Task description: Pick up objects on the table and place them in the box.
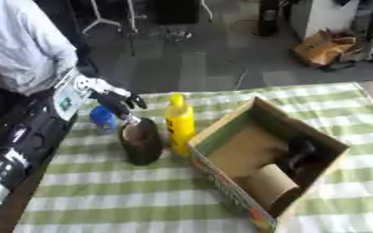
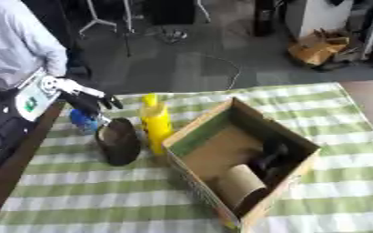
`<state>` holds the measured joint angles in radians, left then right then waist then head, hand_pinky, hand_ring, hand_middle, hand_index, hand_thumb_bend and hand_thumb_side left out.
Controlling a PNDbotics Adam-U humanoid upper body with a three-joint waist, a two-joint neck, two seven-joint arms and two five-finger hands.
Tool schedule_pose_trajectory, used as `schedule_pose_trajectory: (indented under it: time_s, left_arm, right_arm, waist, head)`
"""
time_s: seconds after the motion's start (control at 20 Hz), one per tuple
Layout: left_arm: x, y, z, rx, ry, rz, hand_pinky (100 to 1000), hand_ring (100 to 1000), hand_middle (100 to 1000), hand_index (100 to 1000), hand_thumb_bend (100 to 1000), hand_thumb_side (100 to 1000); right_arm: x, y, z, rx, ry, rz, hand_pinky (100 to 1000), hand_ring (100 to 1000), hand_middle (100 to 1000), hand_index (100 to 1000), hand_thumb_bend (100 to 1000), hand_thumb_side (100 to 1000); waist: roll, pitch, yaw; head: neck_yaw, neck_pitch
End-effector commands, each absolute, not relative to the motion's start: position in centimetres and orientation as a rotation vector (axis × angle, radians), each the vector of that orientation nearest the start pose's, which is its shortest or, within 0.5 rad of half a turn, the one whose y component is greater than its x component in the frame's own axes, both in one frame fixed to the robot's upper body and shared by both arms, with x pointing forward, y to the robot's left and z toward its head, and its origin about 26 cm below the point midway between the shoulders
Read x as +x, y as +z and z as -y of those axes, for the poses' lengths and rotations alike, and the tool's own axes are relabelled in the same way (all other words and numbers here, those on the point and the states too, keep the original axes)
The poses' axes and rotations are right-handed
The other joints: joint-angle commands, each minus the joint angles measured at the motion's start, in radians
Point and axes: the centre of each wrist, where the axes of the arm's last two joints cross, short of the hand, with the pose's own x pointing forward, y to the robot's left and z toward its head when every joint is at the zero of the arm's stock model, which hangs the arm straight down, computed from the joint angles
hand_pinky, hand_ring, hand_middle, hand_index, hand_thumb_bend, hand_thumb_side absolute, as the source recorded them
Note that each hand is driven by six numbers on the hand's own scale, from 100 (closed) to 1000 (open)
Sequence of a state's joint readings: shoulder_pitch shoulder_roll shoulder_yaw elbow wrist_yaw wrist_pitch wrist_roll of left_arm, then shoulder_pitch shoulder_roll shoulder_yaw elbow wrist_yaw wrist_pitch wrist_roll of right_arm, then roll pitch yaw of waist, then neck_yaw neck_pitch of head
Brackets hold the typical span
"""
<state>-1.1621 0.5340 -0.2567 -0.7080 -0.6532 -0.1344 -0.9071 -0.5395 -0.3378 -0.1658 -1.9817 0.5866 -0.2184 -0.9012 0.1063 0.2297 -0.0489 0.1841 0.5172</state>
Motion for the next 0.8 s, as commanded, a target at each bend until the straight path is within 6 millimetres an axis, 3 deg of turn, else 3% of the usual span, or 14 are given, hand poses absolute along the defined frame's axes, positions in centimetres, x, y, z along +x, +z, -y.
schedule_pose_trajectory:
  time_s: [0.05, 0.8]
  left_arm:
    - [50.39, 26.76, -29.85, 0.495, -1.628, 1.0, 1000, 1000, 1000, 1000, 670, 718]
    - [50.26, 26.2, -29.81, 0.568, -1.724, 0.951, 1000, 1000, 1000, 1000, 699, 708]
  right_arm:
    - [30.82, 28.73, 27.74, 1.146, 0.605, -2.793, 820, 810, 716, 649, 100, 1000]
    - [30.83, 28.66, 27.64, 1.134, 0.608, -2.804, 823, 809, 707, 625, 100, 1000]
  waist:
    - [-0.001, -0.023, -0.002]
    - [-0.003, -0.018, -0.004]
  head:
    - [0.008, 0.008]
    - [0.009, 0.011]
